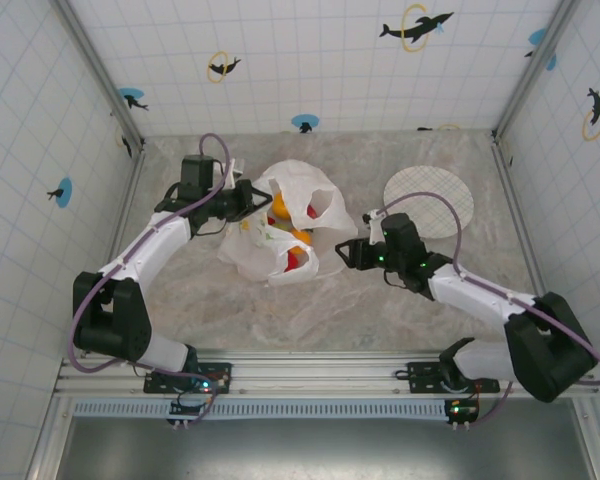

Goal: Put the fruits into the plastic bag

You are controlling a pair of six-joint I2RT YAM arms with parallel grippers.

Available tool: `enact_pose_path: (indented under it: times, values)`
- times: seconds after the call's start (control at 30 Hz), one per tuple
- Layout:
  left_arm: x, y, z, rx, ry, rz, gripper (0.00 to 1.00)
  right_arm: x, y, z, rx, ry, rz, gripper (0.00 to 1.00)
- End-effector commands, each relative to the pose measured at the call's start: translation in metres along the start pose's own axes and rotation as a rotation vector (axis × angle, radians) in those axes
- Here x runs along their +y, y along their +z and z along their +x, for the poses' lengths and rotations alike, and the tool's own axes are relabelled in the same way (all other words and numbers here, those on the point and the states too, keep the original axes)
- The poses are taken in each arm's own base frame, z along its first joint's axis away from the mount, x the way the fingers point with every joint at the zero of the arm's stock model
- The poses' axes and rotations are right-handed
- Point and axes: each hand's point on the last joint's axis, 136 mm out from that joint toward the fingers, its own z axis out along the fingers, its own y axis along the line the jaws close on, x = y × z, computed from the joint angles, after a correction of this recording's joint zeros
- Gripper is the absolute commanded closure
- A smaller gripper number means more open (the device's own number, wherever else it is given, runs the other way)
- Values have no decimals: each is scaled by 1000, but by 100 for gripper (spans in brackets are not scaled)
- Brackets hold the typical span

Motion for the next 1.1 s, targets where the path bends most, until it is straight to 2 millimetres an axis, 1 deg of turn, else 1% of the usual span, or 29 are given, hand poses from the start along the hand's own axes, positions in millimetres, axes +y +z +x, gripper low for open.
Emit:
enact_pose_path:
  times: [0.0, 0.13, 0.2, 0.27, 0.3, 0.43, 0.6, 0.67, 0.7, 0.77, 0.87, 0.97, 1.07]
  values:
    - [-2, -5, -4, -23, 8, 2, 100, 6, 12, -14, -51, 66, -27, 48]
    - [-1, -5, -2, -17, 6, 0, 100, -1, 23, -14, -53, 120, 5, 69]
    - [-1, -6, -2, -18, 9, 1, 100, -6, 26, -12, -50, 132, 33, 87]
    - [-2, -6, -1, -17, 10, 2, 100, -7, 24, -14, -56, 129, 48, 97]
    - [-3, -7, -1, -19, 11, 3, 100, -6, 22, -17, -63, 123, 47, 100]
    - [-8, -9, -4, -25, 20, 14, 100, 7, 11, -33, -83, 72, 25, 100]
    - [-24, -17, -12, -45, 46, 34, 100, 34, -12, -63, -121, -34, -19, 100]
    - [-31, -21, -16, -55, 57, 38, 100, 47, -27, -81, -170, -74, -40, 100]
    - [-34, -22, -18, -58, 62, 40, 100, 49, -32, -83, -170, -83, -36, 100]
    - [-40, -25, -22, -63, 73, 43, 100, 60, -48, -101, -213, -109, -53, 100]
    - [-47, -30, -27, -68, 86, 45, 100, 79, -67, -121, -266, -134, -92, 100]
    - [-48, -37, -35, -86, 72, 49, 100, 95, -81, -135, -290, -148, -131, 100]
    - [-49, -41, -39, -95, 43, 71, 100, 104, -85, -142, -290, -153, -154, 100]
